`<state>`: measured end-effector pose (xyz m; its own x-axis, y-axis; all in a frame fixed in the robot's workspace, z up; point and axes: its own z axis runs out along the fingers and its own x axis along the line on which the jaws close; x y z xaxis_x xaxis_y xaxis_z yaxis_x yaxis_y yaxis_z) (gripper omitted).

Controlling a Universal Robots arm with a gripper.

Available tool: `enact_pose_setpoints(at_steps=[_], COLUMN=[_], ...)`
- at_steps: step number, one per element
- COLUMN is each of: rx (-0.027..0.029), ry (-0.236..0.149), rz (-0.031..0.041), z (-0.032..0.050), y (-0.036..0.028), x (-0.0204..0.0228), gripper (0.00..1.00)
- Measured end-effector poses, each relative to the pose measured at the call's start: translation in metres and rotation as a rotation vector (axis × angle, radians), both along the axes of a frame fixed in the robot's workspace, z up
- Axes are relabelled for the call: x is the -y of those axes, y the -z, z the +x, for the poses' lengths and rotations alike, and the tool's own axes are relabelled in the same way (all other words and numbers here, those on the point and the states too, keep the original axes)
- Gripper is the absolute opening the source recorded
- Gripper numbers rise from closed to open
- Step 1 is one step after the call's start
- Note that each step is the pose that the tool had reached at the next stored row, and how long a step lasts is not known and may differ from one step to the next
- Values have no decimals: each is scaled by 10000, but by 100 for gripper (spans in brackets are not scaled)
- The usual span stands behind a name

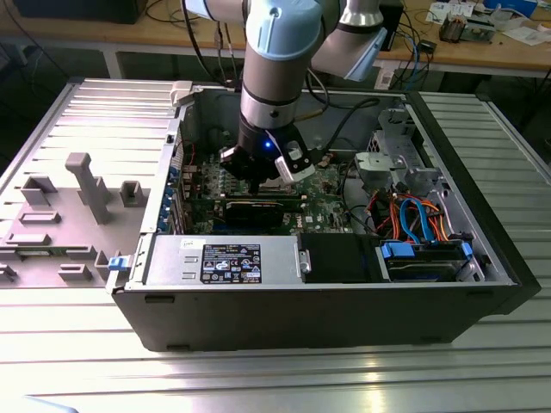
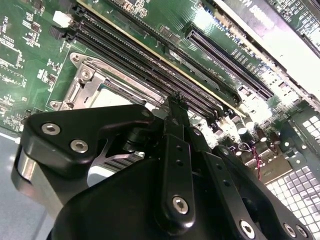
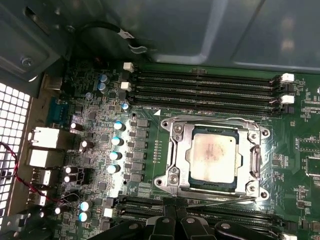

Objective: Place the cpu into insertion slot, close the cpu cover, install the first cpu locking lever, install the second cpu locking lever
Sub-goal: 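Install the second cpu locking lever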

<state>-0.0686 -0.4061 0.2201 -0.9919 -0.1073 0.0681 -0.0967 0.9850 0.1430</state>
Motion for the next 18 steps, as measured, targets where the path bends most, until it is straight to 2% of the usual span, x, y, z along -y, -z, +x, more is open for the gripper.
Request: enact_pose_setpoints(at_steps=[4, 18], rx=[-13, -13], ry=[-134, -136], rz=[-2, 2], z=[3, 4], y=[4, 6], x=[2, 1], gripper=[11, 11])
